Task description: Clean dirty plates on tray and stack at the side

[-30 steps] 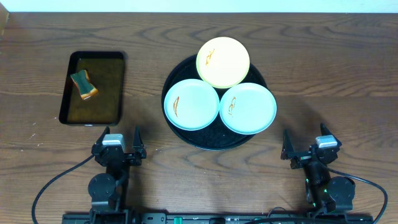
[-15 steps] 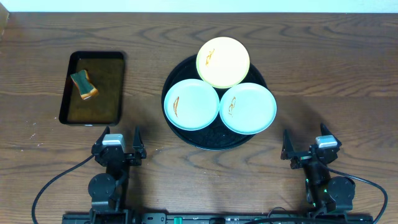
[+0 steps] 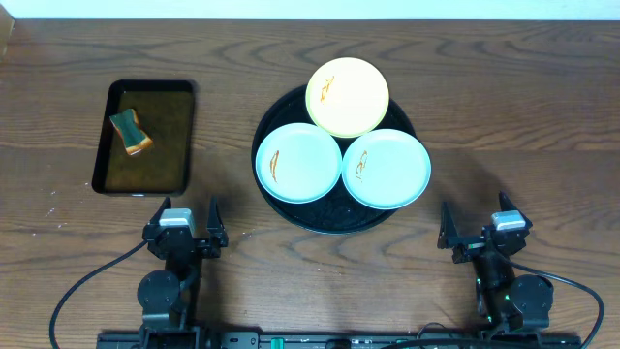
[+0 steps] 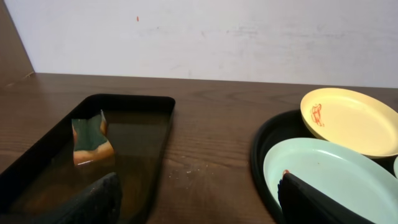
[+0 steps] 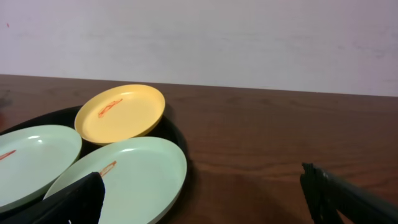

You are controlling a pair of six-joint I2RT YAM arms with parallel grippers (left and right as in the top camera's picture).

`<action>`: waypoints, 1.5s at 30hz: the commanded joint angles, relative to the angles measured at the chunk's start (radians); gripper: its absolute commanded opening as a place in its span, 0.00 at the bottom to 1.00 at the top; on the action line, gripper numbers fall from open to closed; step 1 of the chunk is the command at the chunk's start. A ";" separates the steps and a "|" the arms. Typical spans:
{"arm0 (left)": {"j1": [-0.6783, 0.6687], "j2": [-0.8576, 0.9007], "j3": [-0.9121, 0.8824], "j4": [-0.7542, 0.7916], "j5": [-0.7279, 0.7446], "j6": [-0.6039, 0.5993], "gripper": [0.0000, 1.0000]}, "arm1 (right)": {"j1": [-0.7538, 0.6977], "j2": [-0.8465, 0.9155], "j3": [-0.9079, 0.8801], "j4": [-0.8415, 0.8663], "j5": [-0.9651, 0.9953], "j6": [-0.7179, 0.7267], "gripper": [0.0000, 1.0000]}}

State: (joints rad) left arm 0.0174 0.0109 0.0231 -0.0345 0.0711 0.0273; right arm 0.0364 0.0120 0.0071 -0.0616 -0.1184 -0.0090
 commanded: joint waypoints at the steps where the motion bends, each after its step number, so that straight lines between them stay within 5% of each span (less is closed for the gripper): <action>1: -0.004 -0.007 -0.019 -0.027 0.033 -0.019 0.81 | -0.011 -0.004 -0.002 -0.003 0.002 -0.007 0.99; 6: -0.004 -0.007 -0.018 -0.001 0.522 -0.502 0.81 | -0.011 -0.004 -0.002 -0.003 0.002 -0.007 0.99; 9: -0.004 -0.007 -0.018 0.022 0.565 -0.673 0.81 | -0.011 -0.004 -0.002 -0.003 0.002 -0.007 0.99; 17: -0.004 -0.006 0.025 0.257 0.564 -0.648 0.81 | -0.011 -0.004 -0.002 -0.003 0.002 -0.007 0.99; 21: -0.004 0.015 0.105 0.217 0.433 -0.530 0.81 | -0.011 -0.004 -0.002 -0.003 0.002 -0.007 0.99; 23: -0.003 0.088 0.218 0.090 0.249 -0.459 0.81 | -0.011 -0.004 -0.002 -0.003 0.002 -0.007 0.99; 27: -0.003 0.305 0.440 -0.142 0.133 -0.370 0.81 | -0.011 -0.004 -0.002 -0.003 0.002 -0.007 0.99; 36: -0.003 1.120 1.170 -0.838 0.085 -0.158 0.81 | -0.011 -0.004 -0.002 -0.003 0.002 -0.007 0.99; 40: -0.003 1.332 1.375 -0.984 0.085 -0.159 0.81 | -0.011 -0.004 -0.002 -0.003 0.002 -0.007 0.99; 45: 0.022 1.459 1.474 -0.990 0.085 -0.165 0.81 | -0.011 -0.004 -0.002 -0.003 0.002 -0.007 0.99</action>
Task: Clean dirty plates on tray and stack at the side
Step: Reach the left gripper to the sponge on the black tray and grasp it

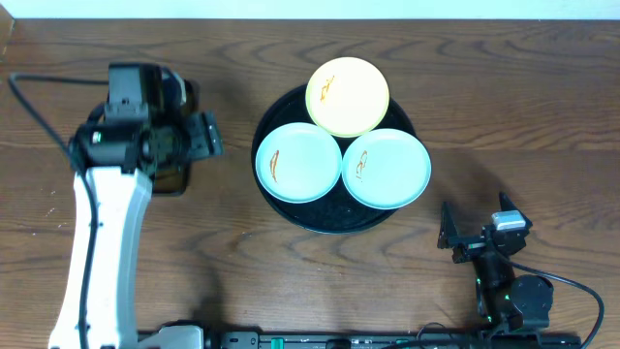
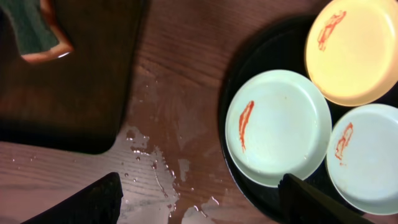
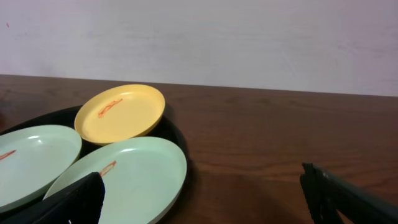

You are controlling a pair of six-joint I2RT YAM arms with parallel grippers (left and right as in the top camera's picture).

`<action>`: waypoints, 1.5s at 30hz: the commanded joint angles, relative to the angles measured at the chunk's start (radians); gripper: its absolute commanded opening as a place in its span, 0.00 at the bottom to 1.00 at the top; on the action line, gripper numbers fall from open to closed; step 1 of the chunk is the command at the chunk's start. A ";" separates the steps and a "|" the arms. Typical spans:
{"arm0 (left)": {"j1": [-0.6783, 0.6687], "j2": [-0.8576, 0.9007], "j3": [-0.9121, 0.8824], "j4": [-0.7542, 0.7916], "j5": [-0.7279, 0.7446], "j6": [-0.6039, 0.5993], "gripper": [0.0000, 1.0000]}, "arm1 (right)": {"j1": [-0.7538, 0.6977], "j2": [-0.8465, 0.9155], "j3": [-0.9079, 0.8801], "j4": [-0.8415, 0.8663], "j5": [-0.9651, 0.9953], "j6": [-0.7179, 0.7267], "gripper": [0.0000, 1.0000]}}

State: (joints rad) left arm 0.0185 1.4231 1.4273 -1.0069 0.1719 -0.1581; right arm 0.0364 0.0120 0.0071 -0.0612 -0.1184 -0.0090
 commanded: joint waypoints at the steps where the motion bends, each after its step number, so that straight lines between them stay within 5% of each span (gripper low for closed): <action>1: 0.037 0.070 0.092 -0.040 -0.016 0.009 0.81 | -0.011 -0.004 -0.002 -0.003 0.002 -0.007 0.99; 5: 0.114 0.153 0.167 -0.085 -0.027 0.004 0.81 | -0.011 -0.004 -0.002 -0.003 0.002 -0.007 0.99; 11: 0.278 0.274 0.189 0.111 -0.130 -0.034 0.81 | -0.011 -0.004 -0.002 -0.003 0.002 -0.007 0.99; 21: 0.333 0.400 0.180 0.244 -0.113 -0.090 0.80 | -0.011 -0.004 -0.002 -0.003 0.002 -0.007 0.99; 23: 0.334 0.432 0.183 0.262 -0.112 -0.093 0.69 | -0.011 -0.004 -0.002 -0.003 0.002 -0.007 0.99; 26: 0.345 0.528 0.255 0.211 -0.084 -0.111 0.70 | -0.011 -0.004 -0.002 -0.003 0.002 -0.007 0.99; 32: 0.351 0.724 0.519 0.011 -0.084 -0.007 0.86 | -0.011 -0.004 -0.002 -0.003 0.002 -0.007 0.99; 45: 0.358 0.882 0.513 0.078 -0.155 -0.007 0.85 | -0.011 -0.004 -0.002 -0.003 0.002 -0.007 0.99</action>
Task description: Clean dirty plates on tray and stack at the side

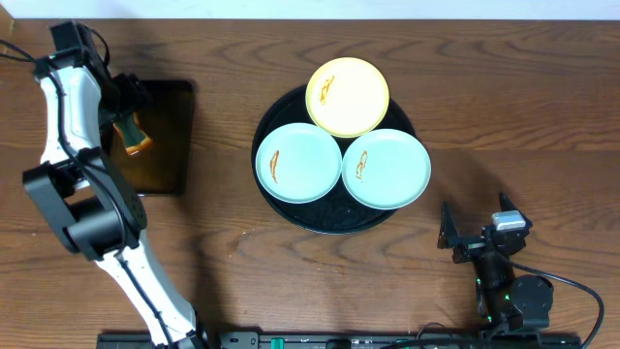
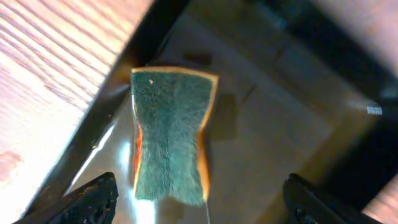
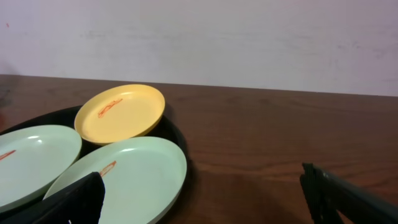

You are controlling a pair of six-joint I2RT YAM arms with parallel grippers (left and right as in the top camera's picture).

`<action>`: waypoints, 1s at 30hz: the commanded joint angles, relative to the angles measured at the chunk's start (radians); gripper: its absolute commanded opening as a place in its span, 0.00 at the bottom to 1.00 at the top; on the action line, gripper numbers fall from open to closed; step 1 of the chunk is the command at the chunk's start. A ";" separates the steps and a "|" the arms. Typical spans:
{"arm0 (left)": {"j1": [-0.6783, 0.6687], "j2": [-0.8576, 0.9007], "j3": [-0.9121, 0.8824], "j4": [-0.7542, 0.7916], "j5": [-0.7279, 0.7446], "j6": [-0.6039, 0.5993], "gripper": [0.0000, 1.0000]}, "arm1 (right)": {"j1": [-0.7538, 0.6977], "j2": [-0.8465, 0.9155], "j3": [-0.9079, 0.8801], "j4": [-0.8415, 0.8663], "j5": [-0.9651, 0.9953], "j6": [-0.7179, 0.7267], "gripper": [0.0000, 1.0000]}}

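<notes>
Three dirty plates lie on a round black tray (image 1: 329, 221): a yellow plate (image 1: 347, 95) at the back, a mint plate (image 1: 298, 162) front left and another mint plate (image 1: 387, 169) front right, each with a red smear. A green and orange sponge (image 2: 171, 137) lies in the water of a black rectangular tray (image 1: 167, 145) at the left. My left gripper (image 2: 198, 210) hangs open just above the sponge, one finger on each side, nothing held. My right gripper (image 3: 202, 202) rests open near the table's front right, facing the plates.
The left arm reaches from the front edge up along the table's left side to the rectangular tray. Bare wood table (image 1: 504, 116) lies right of the round tray. A white wall (image 3: 249, 37) stands behind the table.
My left gripper has moved from beside the rectangular tray's right edge to over its left part, now low above the sponge. It stays open. The right arm and the plates have not moved.
Both grippers first rested open at the table's front edge. Then the left arm was raised near the rectangular tray, looking down on its corner and the plates. Now it hangs open close over the sponge. The plates stayed put.
</notes>
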State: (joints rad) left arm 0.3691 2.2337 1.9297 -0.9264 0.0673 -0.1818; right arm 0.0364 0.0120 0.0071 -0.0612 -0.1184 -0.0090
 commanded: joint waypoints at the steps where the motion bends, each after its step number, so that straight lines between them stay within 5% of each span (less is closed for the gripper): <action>1: 0.008 0.084 0.011 -0.002 -0.070 0.017 0.84 | -0.011 -0.004 -0.002 -0.003 0.002 -0.007 0.99; 15: 0.008 0.112 0.006 0.042 -0.128 0.018 0.68 | -0.011 -0.004 -0.002 -0.003 0.002 -0.007 0.99; 24: 0.008 0.116 0.005 0.037 -0.128 0.017 0.21 | -0.011 -0.004 -0.002 -0.003 0.002 -0.007 0.99; 25: 0.008 0.115 0.005 0.030 -0.128 0.017 0.10 | -0.011 -0.004 -0.002 -0.003 0.002 -0.007 0.99; 30: 0.006 0.078 0.006 0.002 -0.128 0.016 0.07 | -0.011 -0.004 -0.002 -0.003 0.002 -0.007 0.99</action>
State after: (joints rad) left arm 0.3706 2.3592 1.9297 -0.8982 -0.0483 -0.1627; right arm 0.0364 0.0120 0.0071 -0.0612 -0.1184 -0.0090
